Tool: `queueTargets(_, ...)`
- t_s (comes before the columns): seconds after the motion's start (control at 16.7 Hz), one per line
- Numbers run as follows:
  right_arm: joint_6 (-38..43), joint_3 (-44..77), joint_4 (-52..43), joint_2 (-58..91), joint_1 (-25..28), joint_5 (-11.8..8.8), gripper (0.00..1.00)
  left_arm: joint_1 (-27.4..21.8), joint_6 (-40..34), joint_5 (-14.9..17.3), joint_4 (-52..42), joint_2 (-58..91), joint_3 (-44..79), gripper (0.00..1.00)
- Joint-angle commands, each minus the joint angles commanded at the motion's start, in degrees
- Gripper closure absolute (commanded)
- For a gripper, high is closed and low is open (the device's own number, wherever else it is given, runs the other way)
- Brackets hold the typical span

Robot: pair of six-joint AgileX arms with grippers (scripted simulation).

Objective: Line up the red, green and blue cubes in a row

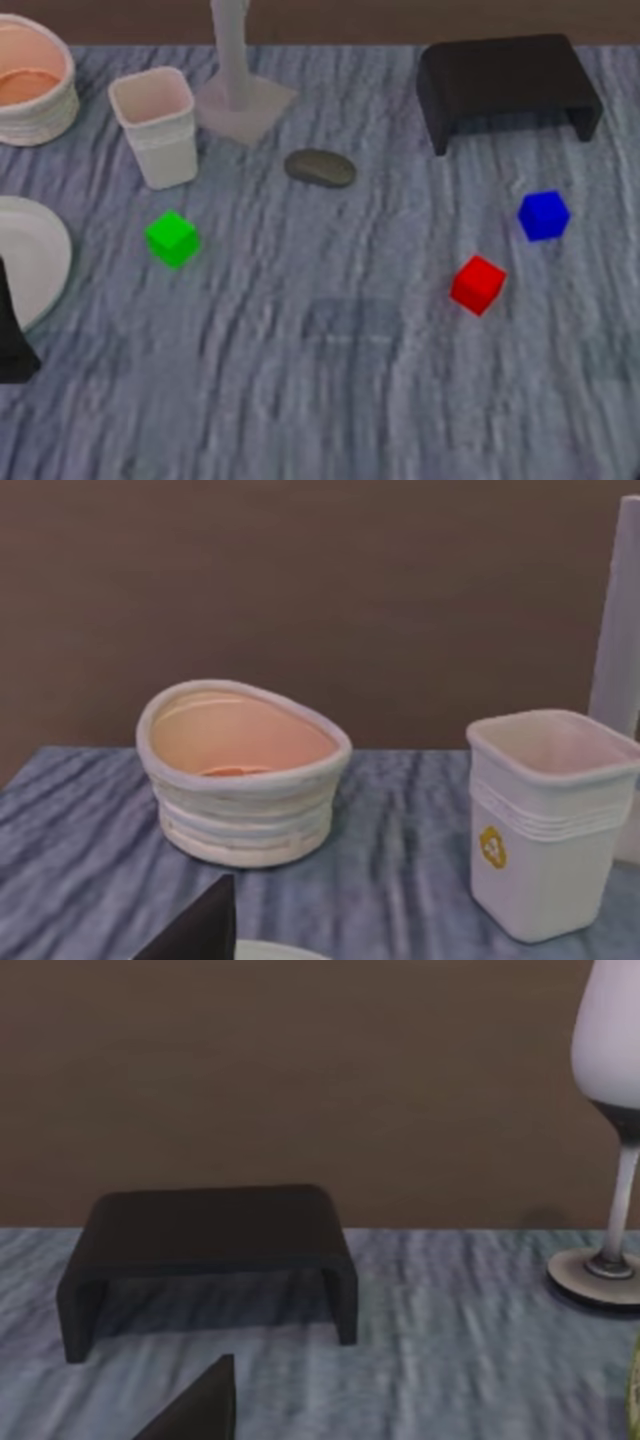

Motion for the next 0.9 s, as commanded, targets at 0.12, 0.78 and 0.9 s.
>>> queueTargets(0.12, 0.00, 0.00, 0.00, 0.00, 0.00, 0.00, 0.00, 0.00, 0.00, 0.00, 0.00, 0.00, 0.00, 0.00)
queueTargets(0.78, -7.92, 32.70, -21.86, 39.35, 8.77, 0.06, 0.00, 0.00, 0.00, 0.00, 0.00, 0.00, 0.00, 0.00)
queueTargets(0.9, -10.24, 41.84, -28.32, 52.67, 11.23, 0.14, 0.00, 0.00, 0.00, 0.00, 0.00, 0.00, 0.00, 0.00)
